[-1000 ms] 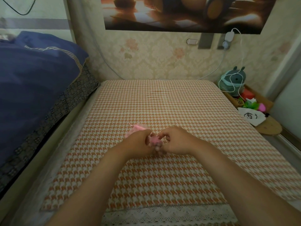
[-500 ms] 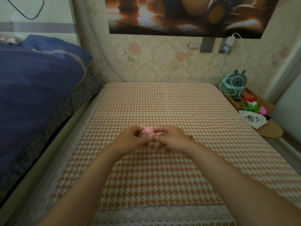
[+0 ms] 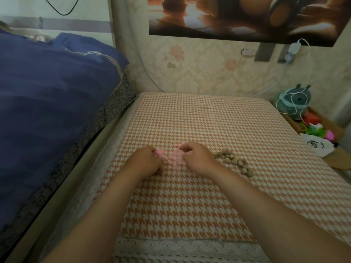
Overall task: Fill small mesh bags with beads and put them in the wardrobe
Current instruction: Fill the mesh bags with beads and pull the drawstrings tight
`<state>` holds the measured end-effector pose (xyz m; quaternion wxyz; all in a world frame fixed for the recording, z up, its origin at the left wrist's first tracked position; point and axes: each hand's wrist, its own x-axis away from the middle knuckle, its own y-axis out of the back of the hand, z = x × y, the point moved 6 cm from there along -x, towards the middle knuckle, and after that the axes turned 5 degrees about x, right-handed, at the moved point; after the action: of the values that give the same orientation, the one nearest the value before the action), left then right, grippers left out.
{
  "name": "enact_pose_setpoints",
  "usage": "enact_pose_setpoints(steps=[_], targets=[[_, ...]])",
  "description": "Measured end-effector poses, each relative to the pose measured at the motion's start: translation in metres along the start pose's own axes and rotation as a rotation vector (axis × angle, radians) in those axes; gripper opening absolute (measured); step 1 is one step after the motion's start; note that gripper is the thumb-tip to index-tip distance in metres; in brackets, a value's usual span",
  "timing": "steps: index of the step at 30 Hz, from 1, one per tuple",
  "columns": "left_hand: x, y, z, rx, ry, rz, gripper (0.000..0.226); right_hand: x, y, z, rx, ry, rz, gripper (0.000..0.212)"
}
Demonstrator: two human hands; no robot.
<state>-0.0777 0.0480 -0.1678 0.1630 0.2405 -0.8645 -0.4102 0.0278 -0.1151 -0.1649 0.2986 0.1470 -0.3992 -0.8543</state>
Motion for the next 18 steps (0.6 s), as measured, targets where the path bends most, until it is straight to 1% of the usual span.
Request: enact_pose_setpoints(steps=[3,4,6,8,10,12,14,15,18], targets=[[-0.004,0.002,-0.012,-0.138,-0.061,-0.108,0.054,-0.007,0.004,-0.002,0.122,0.011,-0.065,0.038],[-0.004,0.001,-0.020,-0.142,-0.112,-0.145,0.058,-0.009,0.004,-0.003,0.164,0.012,-0.074,0.040],[-0.003,-0.004,-0.037,-0.161,-0.236,-0.175,0.056,-0.012,0.003,-0.007,0.217,0.001,-0.065,0.045],[-0.003,-0.016,-0.049,-0.257,-0.330,-0.141,0.053,-0.014,0.002,-0.011,0.209,-0.031,-0.052,0.051],[-0.002,-0.031,-0.055,-0.366,-0.358,-0.036,0.049,-0.015,0.003,-0.014,0.178,-0.052,-0.066,0.056],[0.000,-0.044,-0.059,-0.439,-0.349,0.079,0.042,-0.017,0.004,-0.015,0.147,-0.079,-0.070,0.057],[0.002,-0.051,-0.062,-0.442,-0.333,0.139,0.035,-0.018,0.004,-0.018,0.109,-0.124,-0.061,0.053],[0.002,-0.052,-0.063,-0.431,-0.330,0.147,0.033,-0.017,0.004,-0.020,0.081,-0.147,-0.055,0.047],[0.003,-0.051,-0.065,-0.348,-0.325,0.107,0.032,-0.013,0.007,-0.024,-0.033,-0.164,-0.019,0.026]])
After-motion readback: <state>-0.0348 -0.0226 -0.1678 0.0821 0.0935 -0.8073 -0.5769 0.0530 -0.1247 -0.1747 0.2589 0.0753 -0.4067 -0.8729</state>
